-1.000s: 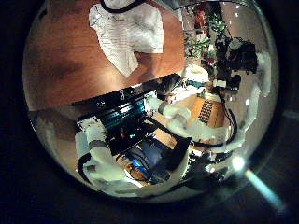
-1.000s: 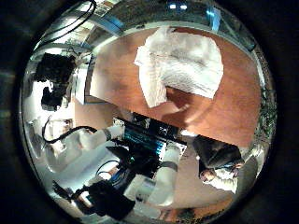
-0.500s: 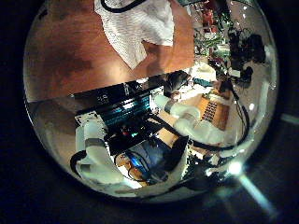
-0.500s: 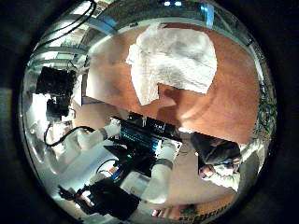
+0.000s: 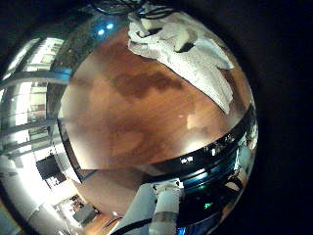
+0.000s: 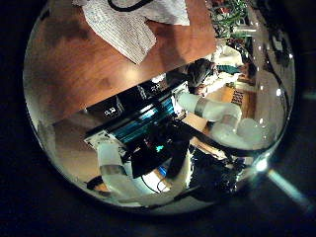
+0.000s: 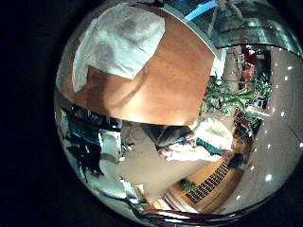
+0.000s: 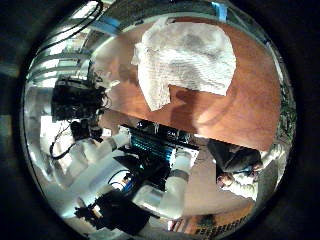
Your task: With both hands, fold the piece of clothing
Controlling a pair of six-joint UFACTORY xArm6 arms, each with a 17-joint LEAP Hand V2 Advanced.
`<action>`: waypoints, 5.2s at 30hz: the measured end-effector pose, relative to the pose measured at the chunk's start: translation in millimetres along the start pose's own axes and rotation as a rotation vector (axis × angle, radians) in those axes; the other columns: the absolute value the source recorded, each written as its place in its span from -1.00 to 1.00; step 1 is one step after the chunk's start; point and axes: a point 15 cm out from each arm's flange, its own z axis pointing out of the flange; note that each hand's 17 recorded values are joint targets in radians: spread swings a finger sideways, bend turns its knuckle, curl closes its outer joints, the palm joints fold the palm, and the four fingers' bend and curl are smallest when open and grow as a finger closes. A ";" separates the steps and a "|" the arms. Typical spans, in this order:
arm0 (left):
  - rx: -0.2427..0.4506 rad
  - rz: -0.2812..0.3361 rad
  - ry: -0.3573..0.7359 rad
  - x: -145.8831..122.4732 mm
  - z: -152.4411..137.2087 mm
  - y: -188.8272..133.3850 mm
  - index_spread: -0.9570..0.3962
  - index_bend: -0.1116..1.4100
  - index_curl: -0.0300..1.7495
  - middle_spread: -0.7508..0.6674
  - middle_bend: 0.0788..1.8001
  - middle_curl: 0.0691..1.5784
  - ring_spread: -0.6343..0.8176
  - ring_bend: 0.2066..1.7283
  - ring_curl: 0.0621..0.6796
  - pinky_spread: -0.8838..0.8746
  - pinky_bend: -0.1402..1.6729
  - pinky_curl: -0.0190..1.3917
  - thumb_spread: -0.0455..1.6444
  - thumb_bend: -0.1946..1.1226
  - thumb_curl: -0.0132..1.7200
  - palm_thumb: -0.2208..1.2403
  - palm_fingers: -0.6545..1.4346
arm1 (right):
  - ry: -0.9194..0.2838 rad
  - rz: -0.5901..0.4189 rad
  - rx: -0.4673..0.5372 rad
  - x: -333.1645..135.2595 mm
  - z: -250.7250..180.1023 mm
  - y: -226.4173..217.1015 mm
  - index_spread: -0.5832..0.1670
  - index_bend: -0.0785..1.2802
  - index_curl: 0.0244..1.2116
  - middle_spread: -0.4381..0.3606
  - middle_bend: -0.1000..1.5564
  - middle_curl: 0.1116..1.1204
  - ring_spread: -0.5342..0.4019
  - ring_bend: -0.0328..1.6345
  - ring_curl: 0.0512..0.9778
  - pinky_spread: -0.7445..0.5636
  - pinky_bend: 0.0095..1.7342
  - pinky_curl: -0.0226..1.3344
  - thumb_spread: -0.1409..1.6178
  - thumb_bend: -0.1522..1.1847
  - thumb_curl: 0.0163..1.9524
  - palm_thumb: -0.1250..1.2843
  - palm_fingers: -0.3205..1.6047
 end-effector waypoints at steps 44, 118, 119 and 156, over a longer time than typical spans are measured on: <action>-0.076 0.038 -0.224 -12.4 78.6 -54.3 0.02 -0.47 -0.54 -0.38 -0.15 -0.25 -0.68 0.12 0.22 -0.48 -0.10 -0.30 0.40 -0.50 -0.46 0.22 0.70 | -0.024 0.070 -0.103 -4.1 16.9 44.9 -0.37 -0.64 -0.48 0.18 -0.64 -0.62 0.52 -0.49 -0.55 0.74 -0.58 -0.55 0.62 -0.78 -0.80 -0.64 -0.47; -0.132 0.018 -0.001 -35.1 -69.3 19.3 -0.76 -0.31 0.49 -0.73 0.06 0.14 -0.72 0.45 0.49 -0.72 0.34 -0.06 0.63 -0.71 -0.52 -0.03 0.76 | 0.061 -0.108 -0.142 -55.5 102.4 5.1 -0.49 0.49 0.62 -0.51 0.55 0.68 -0.41 0.68 0.54 -0.25 0.55 0.14 0.61 -0.78 -0.42 0.56 0.29; -0.126 0.012 0.000 -37.9 -73.1 13.1 -0.77 -0.30 0.49 -0.73 0.06 0.14 -0.72 0.46 0.50 -0.71 0.35 -0.06 0.64 -0.71 -0.52 -0.02 0.76 | 0.062 -0.104 -0.131 -54.4 96.5 1.5 -0.49 0.49 0.63 -0.51 0.55 0.69 -0.41 0.68 0.54 -0.25 0.55 0.15 0.61 -0.78 -0.42 0.56 0.29; -0.243 -0.143 -0.012 -174.0 1.5 -135.4 0.09 -0.82 -0.11 0.05 -0.65 -0.16 -0.34 0.34 0.44 -0.21 0.03 0.03 0.20 -0.77 -0.63 -0.66 -0.67 | -0.069 0.098 -0.177 17.7 129.2 -152.1 -0.47 -0.70 -0.23 0.08 -0.49 -0.21 0.30 -0.08 -0.18 0.64 -0.09 -0.20 0.66 -0.79 -0.57 0.18 -0.81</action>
